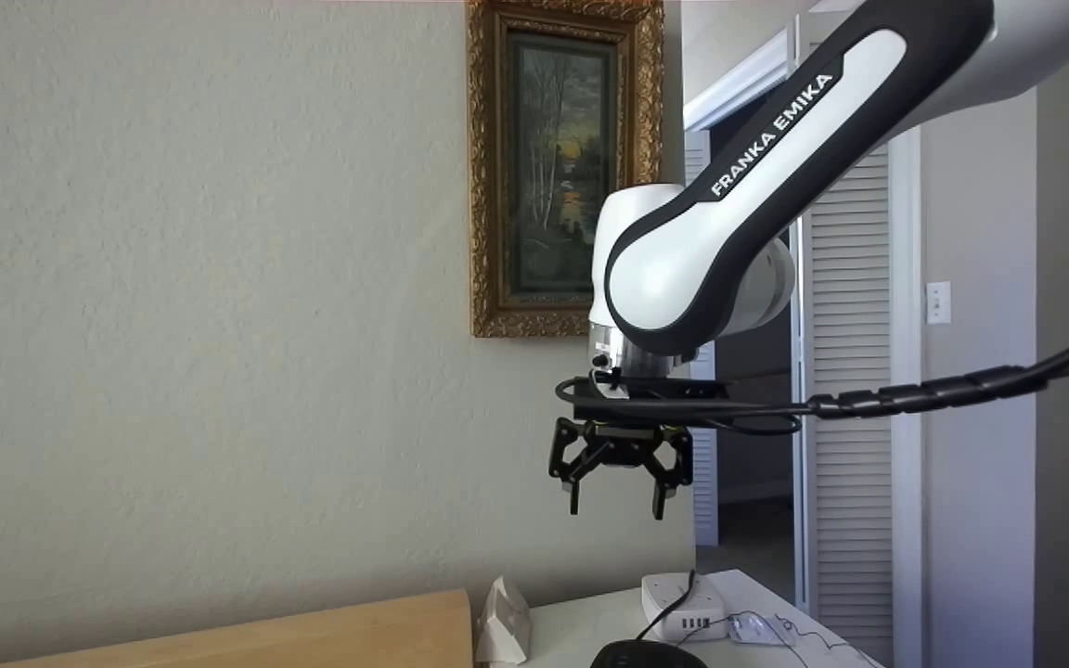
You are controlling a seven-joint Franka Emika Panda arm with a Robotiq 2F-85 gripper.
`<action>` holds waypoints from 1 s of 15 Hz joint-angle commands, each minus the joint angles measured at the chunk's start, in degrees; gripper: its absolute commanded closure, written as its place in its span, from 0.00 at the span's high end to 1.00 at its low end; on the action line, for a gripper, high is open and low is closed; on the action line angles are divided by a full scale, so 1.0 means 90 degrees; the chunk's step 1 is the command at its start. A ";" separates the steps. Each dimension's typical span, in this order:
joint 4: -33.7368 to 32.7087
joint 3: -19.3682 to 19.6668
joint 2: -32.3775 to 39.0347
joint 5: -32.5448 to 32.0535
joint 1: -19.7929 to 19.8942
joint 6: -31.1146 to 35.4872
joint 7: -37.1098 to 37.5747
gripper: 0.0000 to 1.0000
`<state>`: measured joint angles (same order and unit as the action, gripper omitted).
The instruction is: Move the alarm clock on the left to the right.
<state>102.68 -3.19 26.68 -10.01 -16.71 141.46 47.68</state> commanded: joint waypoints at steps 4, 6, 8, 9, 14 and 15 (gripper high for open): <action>-0.0447 0.0146 0.0681 0.0092 -0.0178 0.0735 0.0005 1.00; -0.0759 0.0097 0.1029 0.0214 -0.0188 0.0839 -0.0154 1.00; -0.1103 0.0154 0.1357 0.0200 -0.0280 0.0927 -0.0204 1.00; -0.1305 0.0207 0.1530 0.0167 -0.0342 0.0978 -0.0204 1.00; -0.2277 0.0372 0.2273 0.0254 -0.0489 0.1052 -0.0231 1.00; -0.2463 0.0387 0.2402 0.0285 -0.0488 0.0977 -0.0240 1.00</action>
<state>87.47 -1.29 43.48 -9.50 -19.80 150.90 46.69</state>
